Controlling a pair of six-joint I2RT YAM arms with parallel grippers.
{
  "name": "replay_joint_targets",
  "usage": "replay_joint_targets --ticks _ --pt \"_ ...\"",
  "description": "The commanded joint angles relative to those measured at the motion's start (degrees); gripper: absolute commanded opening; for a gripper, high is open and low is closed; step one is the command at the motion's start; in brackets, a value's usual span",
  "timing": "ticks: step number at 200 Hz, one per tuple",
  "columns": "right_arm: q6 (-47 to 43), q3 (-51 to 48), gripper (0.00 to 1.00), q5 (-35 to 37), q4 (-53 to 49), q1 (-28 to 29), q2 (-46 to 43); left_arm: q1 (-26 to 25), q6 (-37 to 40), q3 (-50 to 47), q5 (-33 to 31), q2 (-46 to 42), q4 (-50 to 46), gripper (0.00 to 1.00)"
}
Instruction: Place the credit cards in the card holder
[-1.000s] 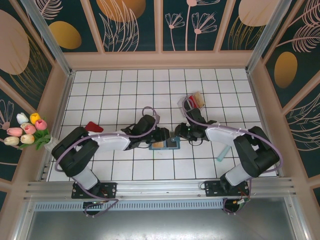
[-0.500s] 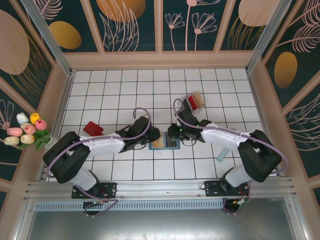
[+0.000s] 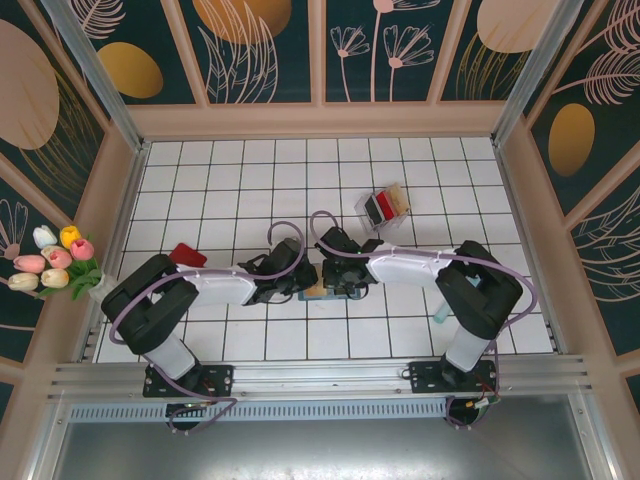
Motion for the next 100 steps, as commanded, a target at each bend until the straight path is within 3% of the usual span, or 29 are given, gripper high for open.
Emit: replay_joint_targets --ticks 1,100 --pt "3.0 1.5 0.13 7.5 -7.1 0.3 -0.1 0.4 -0.8 -1.0 -0.3 2.0 -1.5 0.14" --pt "4.3 1.7 0.16 14.5 -14.4 -2.3 -3.4 0.3 -0.2 -1.1 -0.6 3.8 -2.2 0.12"
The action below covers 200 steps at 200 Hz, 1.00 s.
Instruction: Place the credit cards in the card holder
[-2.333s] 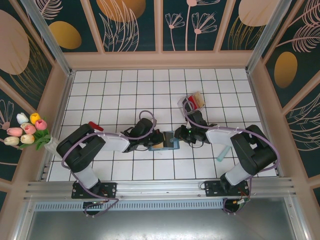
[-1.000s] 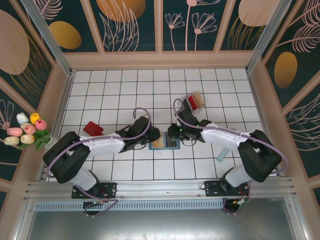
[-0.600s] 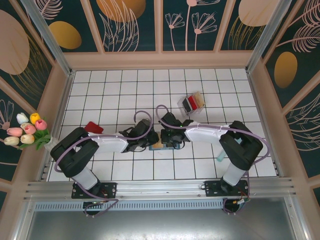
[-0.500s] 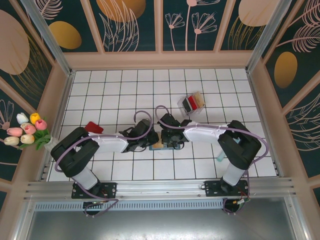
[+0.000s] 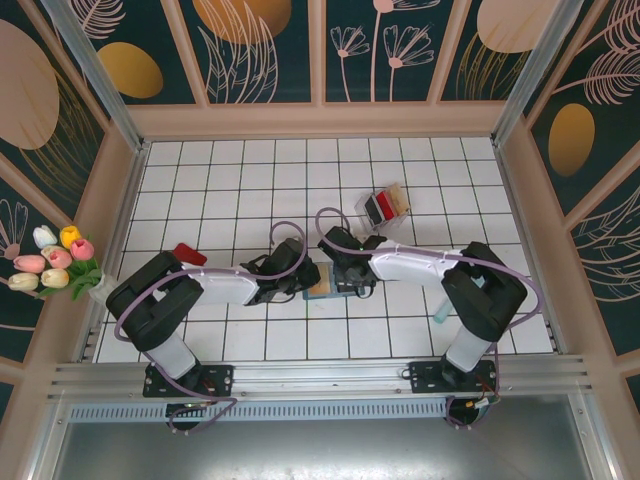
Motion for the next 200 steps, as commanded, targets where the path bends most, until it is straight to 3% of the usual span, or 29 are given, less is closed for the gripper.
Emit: replay_joint_targets --ticks 1,52,84,122,200 --pt "1.7 0.5 0.16 4.9 -5.6 -1.2 -1.8 0.4 0.2 -1.1 -0.9 2.3 -5.1 0.12" --pt "0.4 -2.7 0.16 4.4 -3.9 -4.7 -2.3 0.4 0.4 -1.0 -0.6 2.3 -5.2 0.12" --pt "-2.0 -6.2 0.15 -2.6 1.6 -7.3 -1.7 0.3 0.9 -0.2 -0.4 2.3 -5.6 0.12" --pt "0.9 -6.4 0.16 3.7 -3.8 -8.6 -0.2 0.4 0.9 -0.1 -0.8 2.4 -6.0 0.12" --pt "-1.0 -10.2 0.18 2.1 -2.5 -14.9 -3.4 0.3 0.4 -1.0 -1.4 5.1 -5.8 0.09"
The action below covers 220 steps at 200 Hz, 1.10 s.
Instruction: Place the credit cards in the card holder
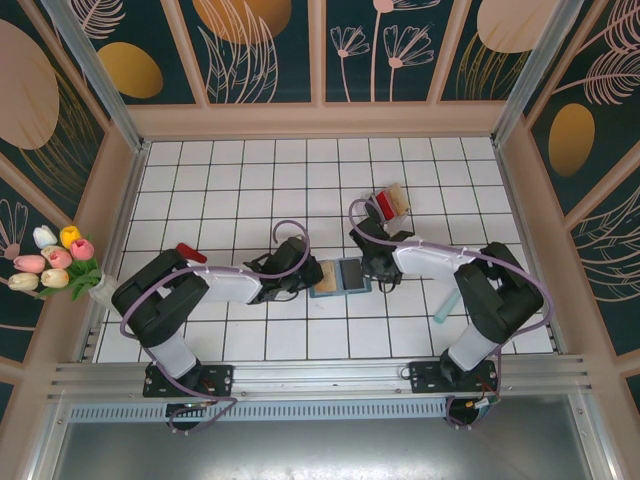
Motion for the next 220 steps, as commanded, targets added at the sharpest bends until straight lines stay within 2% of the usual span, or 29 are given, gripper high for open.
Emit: replay_joint_targets --ticks 1,19,50,61,113,168,220 --pt "-0.7 -2.7 0.18 2.8 -5.0 -2.9 -0.1 0.4 0.3 -2.1 -1.8 3.1 -8.1 0.09" --pt "-0.8 -2.7 0.18 2.0 -5.0 -3.2 -0.1 0.5 0.5 -1.9 -1.7 3.4 -8.0 0.09" --pt "-3.3 -4.4 0.19 -7.5 1.7 -3.8 -1.9 0.5 2.6 -0.7 0.0 3.5 -6.9 0.11" --pt "-3.0 -4.0 0.19 -9.0 2.0 -3.7 -2.1 0.4 3.9 0.1 1.0 3.4 -6.5 0.11" --pt "-2.2 -2.5 0.28 -4.7 -1.8 -5.0 -7.3 0.4 5.7 1.0 1.0 0.9 -6.6 0.16" --pt "-1.8 -5.1 0.26 -6.0 0.4 -6.5 -5.2 0.4 6.1 1.7 2.9 1.7 -5.1 0.18" --pt "-1.4 -4.3 0.24 -1.2 -2.3 -6.4 -5.9 0.4 7.1 3.0 2.5 0.9 -6.2 0.2"
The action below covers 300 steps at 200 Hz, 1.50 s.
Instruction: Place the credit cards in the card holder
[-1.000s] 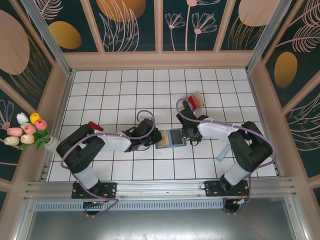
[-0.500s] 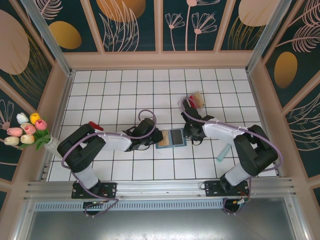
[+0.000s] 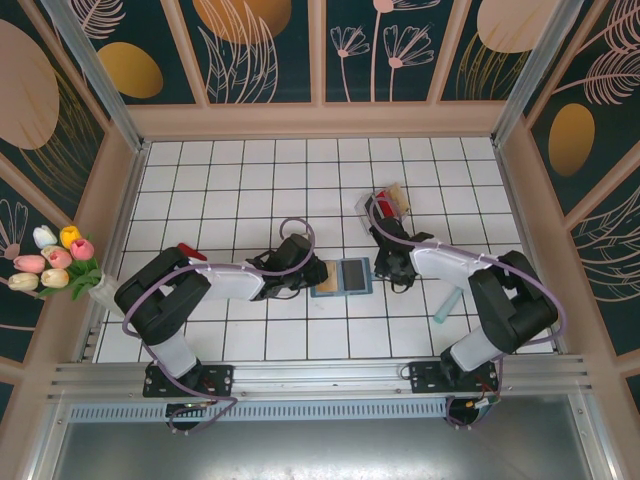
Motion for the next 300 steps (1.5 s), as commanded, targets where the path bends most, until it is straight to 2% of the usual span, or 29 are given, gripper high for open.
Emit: replay_joint_targets --ticks 1,23,61,79,96,114,138,165,189,210,234,250,277,300 --pt "0.0 0.1 0.24 3.4 -3.1 -0.3 -1.4 0.3 1.5 0.6 -0.1 0.2 -4.3 0.2" --pt "-1.7 1.6 0.27 1.3 -3.2 -0.3 -4.0 0.3 2.6 1.7 0.5 0.2 -4.4 0.22" --pt "-4.5 4.1 0.35 -0.6 -1.9 -0.3 -8.9 0.4 5.0 5.5 2.8 -2.8 -4.8 0.31" --pt "-5.8 4.5 0.39 -3.8 0.5 -0.3 -11.0 0.4 5.4 6.2 1.2 -4.2 -5.6 0.38" --pt "-6.7 5.8 0.44 -2.9 1.1 -0.3 -11.8 0.4 5.7 6.6 -1.4 -5.7 -7.2 0.44" --pt "-9.3 8.6 0.46 -1.8 1.3 -4.5 -11.1 0.9 5.3 7.1 -3.1 -6.4 -8.4 0.48" --pt "-15.4 14.2 0.48 -1.1 0.4 -10.2 -8.1 3.3 4.4 8.8 -1.7 -5.4 -8.0 0.55" --pt "-22.9 20.8 0.48 -2.3 0.3 -15.8 -2.6 7.3 2.1 13.5 2.8 -0.6 -5.5 0.59" --pt "-26.6 27.5 0.5 -1.3 -2.0 -19.3 3.2 8.2 4.0 25.5 4.4 7.6 -8.6 0.64" --pt "-32.0 32.1 0.55 0.7 -3.3 -19.4 7.7 8.1 4.4 34.8 6.0 14.5 -11.3 0.65" --pt "-35.8 37.1 0.55 0.8 -6.0 -19.4 12.8 8.1 4.0 42.6 7.2 20.5 -13.5 0.66" --pt "-37.5 39.3 0.57 -2.2 -7.1 -19.3 15.0 8.1 4.1 46.2 7.3 23.2 -15.1 0.67" --pt "-37.7 41.8 0.57 0.0 -8.1 -18.8 18.7 8.2 3.6 50.8 8.2 27.3 -16.6 0.68" --pt "-38.4 42.7 0.58 -1.1 -8.2 -18.6 20.7 8.1 3.0 53.2 9.0 30.1 -16.8 0.69"
